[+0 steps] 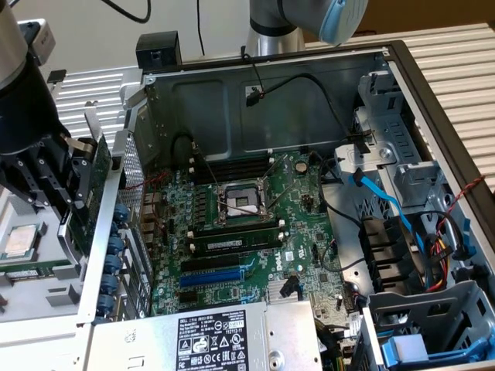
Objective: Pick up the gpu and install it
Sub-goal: 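Pick up the gpu and move the gpu toward the slot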
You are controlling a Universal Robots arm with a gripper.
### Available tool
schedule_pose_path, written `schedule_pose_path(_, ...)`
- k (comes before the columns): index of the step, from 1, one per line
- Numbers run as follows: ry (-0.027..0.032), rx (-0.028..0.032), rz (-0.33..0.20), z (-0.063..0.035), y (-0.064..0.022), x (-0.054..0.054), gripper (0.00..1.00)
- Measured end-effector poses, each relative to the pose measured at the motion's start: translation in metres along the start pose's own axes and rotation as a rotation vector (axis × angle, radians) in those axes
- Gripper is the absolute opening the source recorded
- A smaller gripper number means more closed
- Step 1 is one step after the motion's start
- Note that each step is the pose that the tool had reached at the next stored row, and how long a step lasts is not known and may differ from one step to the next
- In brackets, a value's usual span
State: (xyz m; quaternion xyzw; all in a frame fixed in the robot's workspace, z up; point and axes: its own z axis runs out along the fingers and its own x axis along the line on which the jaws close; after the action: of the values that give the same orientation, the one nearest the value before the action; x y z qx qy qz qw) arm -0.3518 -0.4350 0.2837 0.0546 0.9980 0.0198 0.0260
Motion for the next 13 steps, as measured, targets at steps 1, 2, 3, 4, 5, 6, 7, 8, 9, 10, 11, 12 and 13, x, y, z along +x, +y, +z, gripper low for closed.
schedule_pose_path(1,0.0002,0.0001,0.0,-0.0001,0.0,0.0,0.28)
schedule_pose_path(2,0.0002,0.0001,0.0,-0.0001,0.0,0.0001,0.28)
schedule_pose_path(3,0.0004,0.0002,0.0,-0.0001,-0.0001,0.0001,0.28)
schedule_pose_path(4,0.0003,0.0002,0.0,0.0001,-0.0001,0.0006,0.28)
schedule_pose_path(5,0.0005,0.0003,0.0,0.0002,-0.0002,0.0015,0.28)
schedule_pose_path(6,0.0004,0.0003,0.0,0.0003,-0.0003,0.0027,0.28)
schedule_pose_path(7,0.0003,0.0002,0.0,0.0005,-0.0005,0.0037,0.28)
schedule_pose_path(8,0.0002,0.0001,0.0,0.0006,-0.0007,0.0045,0.28)
schedule_pose_path(9,0.0002,0.0001,0.0,0.0007,-0.0008,0.005,0.28)
schedule_pose_path(10,0.0002,0.0001,0.0,0.0009,-0.0009,0.0056,0.28)
schedule_pose_path(11,0.0001,0.0,0.0,0.0012,-0.001,0.0057,0.28)
schedule_pose_path(12,0.0002,0.0001,0.0,0.0012,-0.0011,0.0057,0.28)
schedule_pose_path(13,0.0002,0.0001,0.0,0.0013,-0.0012,0.0058,0.28)
